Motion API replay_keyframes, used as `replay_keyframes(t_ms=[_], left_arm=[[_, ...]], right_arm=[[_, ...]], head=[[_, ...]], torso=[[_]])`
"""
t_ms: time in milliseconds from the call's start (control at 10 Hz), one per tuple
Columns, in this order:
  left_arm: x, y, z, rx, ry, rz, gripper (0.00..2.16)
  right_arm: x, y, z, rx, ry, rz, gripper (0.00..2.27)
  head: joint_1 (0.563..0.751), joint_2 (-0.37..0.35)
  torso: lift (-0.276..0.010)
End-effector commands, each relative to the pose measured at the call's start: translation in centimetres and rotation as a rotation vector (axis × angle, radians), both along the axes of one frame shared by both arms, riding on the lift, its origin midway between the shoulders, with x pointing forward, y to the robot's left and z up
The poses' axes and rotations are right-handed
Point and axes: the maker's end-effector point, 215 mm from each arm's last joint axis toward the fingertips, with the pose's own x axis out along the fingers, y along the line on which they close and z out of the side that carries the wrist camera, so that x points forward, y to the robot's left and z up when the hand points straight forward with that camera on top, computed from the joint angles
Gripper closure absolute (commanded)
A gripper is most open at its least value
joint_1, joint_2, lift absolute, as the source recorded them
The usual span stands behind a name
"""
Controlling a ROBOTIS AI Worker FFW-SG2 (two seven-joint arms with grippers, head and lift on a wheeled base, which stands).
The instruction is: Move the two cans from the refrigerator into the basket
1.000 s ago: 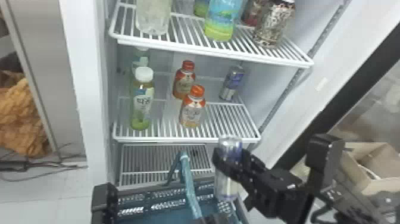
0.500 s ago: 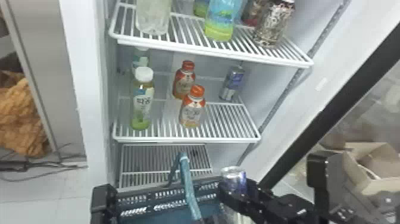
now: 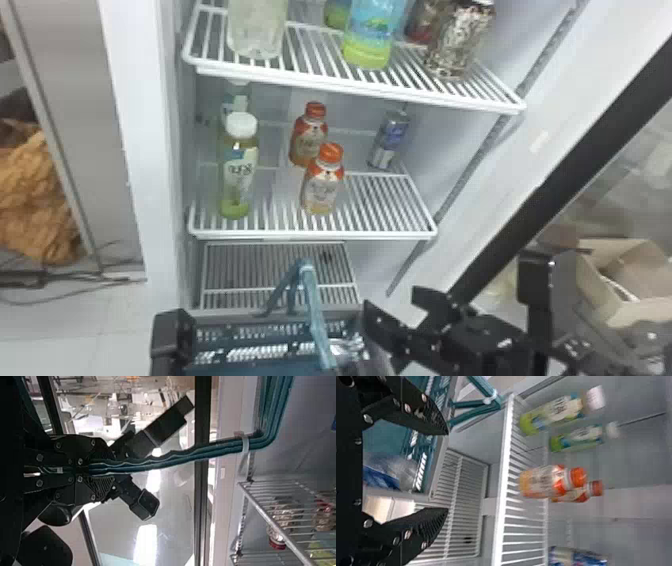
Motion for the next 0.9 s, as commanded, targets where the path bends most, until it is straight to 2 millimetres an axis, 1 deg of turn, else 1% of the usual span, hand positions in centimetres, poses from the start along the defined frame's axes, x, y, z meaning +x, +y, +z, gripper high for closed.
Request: replay_keyframes(t_ms=[0,200,300,600,800], left_arm=[[0.0,0.0,0.1,-0.002,0.000,0.000,1.21],[0.1,0.0,0.0,0.000,-0.001,0.002,1.21],[0.1,0.0,0.1,-0.003,0.000,0.003,1.21],[0.1,0.0,0.1,-0.002,-0.001,0.002,1.21],[0.2,0.0,0.1,-0.003,-0.001,0.005,1.21]], right_arm=[[1.6,-0.4,1.4,0.011,-0.070,-0.014,0.12],[4.0,-1.5,3.6,0.015,-0.181,-0.042,0.12],[5.6,-2.2,5.1,0.017,-0.257,-0.055,0.12],[8.9,-3.1,6.7,0.047,-0.388,-0.084,0.12],[11.7,-4.6,9.3,0.095,-0.587,-0.128,0.12]], head=[[0.695,-0.350],[0.695,-0.350],[0.695,-0.350],[0.695,-0.350],[0.695,-0.350]], torso=[[-0.266],[-0.266],[-0.266],[-0.266],[-0.266]])
